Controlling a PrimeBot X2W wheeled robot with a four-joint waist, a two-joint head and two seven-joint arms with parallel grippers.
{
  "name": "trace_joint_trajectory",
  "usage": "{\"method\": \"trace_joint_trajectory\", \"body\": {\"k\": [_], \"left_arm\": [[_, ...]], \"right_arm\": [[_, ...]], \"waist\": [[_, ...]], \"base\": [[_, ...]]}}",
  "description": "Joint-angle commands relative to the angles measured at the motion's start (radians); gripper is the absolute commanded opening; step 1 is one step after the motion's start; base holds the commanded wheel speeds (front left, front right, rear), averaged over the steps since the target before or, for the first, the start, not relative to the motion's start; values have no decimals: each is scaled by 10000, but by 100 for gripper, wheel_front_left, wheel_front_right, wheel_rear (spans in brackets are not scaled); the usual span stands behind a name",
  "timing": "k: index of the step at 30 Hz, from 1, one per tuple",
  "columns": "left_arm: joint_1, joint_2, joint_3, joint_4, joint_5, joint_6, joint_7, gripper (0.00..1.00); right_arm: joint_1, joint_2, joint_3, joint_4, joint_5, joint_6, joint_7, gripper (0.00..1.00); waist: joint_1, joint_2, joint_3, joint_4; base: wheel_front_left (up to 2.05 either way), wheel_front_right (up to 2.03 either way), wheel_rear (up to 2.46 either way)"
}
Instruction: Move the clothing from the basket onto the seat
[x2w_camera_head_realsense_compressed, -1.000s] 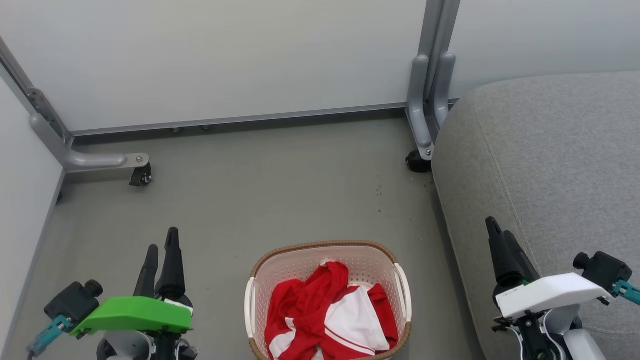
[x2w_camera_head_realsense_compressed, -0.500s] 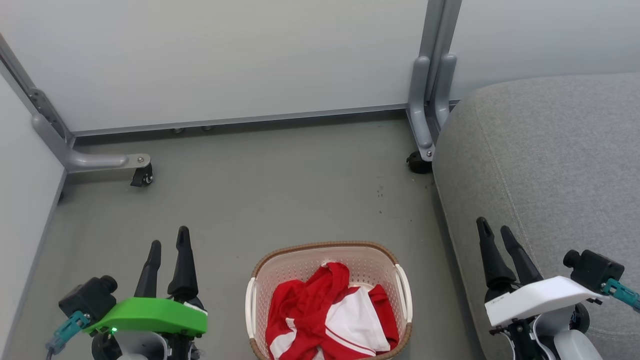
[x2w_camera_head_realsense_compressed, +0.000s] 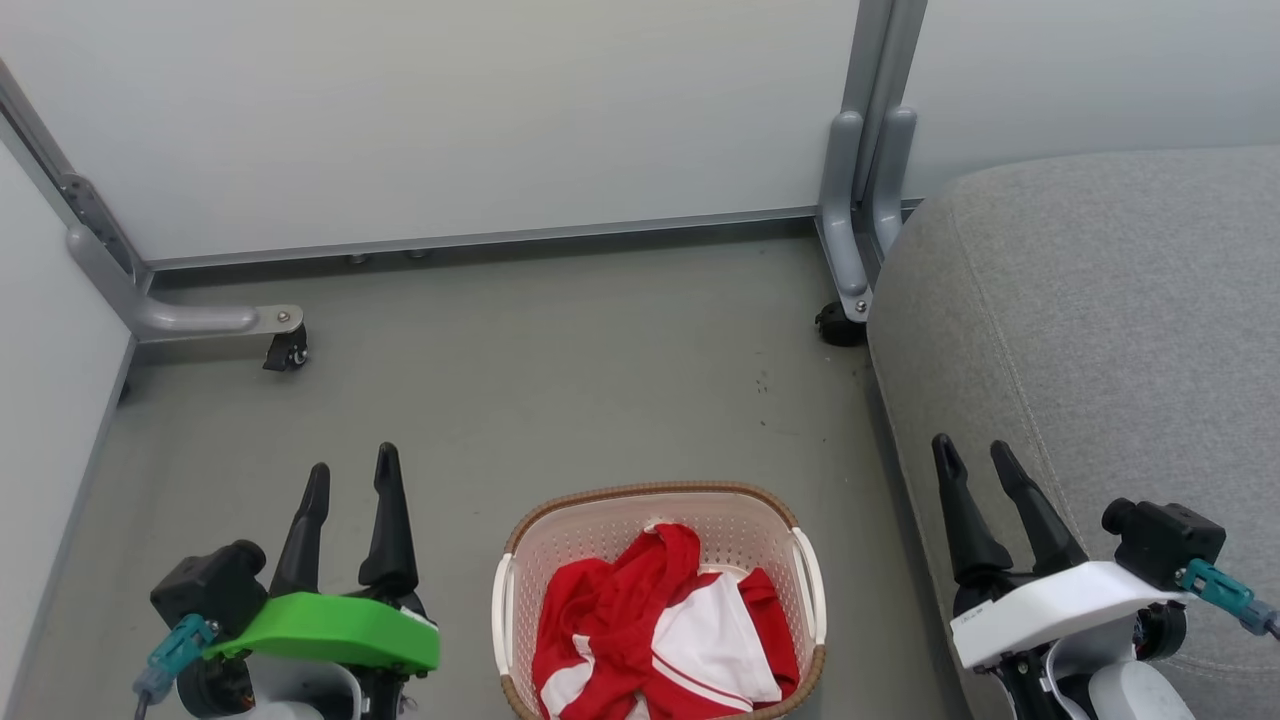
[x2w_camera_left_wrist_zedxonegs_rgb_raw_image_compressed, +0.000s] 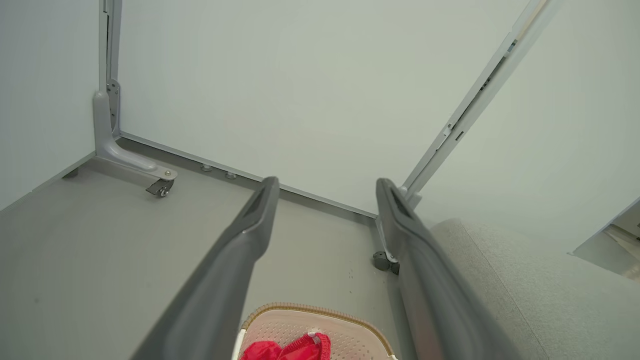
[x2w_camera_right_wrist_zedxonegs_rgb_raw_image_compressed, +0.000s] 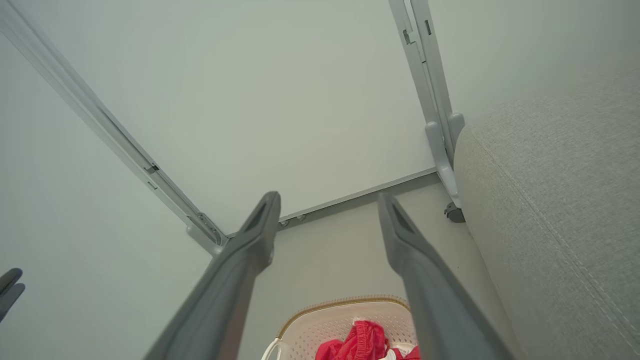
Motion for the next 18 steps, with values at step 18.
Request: {"method": "trace_joint_trajectory", "body": {"k": [18], "left_arm": [[69, 79, -430, -246, 1888, 191, -515, 100]], "right_arm": [[147, -128, 426, -428, -1969, 4, -515, 100]], "waist": [[0, 0, -34, -61]], "base": [[0, 0, 0]]}}
